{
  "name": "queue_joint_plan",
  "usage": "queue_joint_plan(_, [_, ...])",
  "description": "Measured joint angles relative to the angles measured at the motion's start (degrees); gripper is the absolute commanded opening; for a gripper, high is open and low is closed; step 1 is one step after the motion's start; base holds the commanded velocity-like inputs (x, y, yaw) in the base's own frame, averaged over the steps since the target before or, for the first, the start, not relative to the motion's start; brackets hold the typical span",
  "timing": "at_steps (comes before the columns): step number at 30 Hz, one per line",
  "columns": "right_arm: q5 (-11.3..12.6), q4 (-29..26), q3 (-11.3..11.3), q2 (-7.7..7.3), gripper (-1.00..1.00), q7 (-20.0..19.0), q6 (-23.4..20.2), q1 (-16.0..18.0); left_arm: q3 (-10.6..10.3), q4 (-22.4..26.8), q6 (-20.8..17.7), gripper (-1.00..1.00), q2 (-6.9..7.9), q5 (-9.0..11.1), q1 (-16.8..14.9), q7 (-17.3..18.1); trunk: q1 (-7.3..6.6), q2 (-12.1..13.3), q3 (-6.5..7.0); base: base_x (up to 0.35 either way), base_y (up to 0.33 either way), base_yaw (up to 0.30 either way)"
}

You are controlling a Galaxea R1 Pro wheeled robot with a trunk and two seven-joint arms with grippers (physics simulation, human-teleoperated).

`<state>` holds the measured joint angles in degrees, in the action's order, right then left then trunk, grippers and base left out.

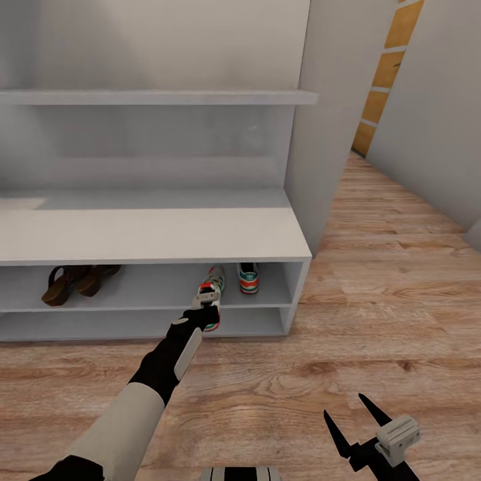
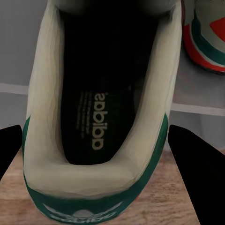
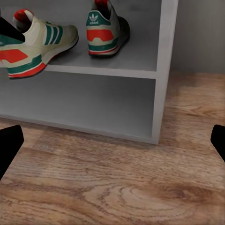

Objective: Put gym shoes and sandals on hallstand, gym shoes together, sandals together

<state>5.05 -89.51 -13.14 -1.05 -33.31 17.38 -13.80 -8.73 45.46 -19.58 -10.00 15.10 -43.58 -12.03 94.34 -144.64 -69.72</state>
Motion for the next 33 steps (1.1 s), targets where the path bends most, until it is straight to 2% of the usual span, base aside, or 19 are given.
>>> queue_joint_plan(33, [-0.04, 0.02, 0.06, 0.00, 1.00, -0.04, -0.05, 0.00, -0.02, -1.89, 2.69, -1.00, 0.00, 0.77, -0.56, 0.03, 0.00, 0.00, 0.00, 0.000, 0.000, 0.000])
